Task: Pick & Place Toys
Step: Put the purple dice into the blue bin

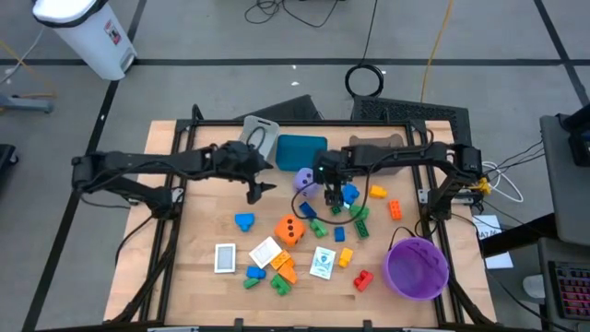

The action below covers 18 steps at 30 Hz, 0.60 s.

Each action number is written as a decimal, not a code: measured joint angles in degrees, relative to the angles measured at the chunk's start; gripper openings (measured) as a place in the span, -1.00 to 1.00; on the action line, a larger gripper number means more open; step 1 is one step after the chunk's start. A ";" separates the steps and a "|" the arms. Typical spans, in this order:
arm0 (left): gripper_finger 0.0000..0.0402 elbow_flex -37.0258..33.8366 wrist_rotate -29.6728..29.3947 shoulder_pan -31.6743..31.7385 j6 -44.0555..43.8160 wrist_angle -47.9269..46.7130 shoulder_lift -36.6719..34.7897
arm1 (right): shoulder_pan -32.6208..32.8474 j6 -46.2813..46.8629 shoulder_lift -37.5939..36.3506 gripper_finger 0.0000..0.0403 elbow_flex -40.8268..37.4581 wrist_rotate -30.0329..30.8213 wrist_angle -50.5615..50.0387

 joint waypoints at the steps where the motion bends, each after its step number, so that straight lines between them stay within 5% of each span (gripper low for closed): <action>1: 0.57 0.00 0.06 0.00 0.14 0.34 1.04 | 0.00 0.00 0.00 0.58 -0.74 -0.05 0.63; 10: 0.22 0.00 2.49 0.00 0.65 7.87 8.81 | -0.04 -0.02 0.02 0.58 -6.47 -0.02 9.37; 18: 0.11 0.00 2.51 0.04 0.96 8.61 14.05 | -0.75 -0.04 0.02 0.58 -11.79 0.38 20.57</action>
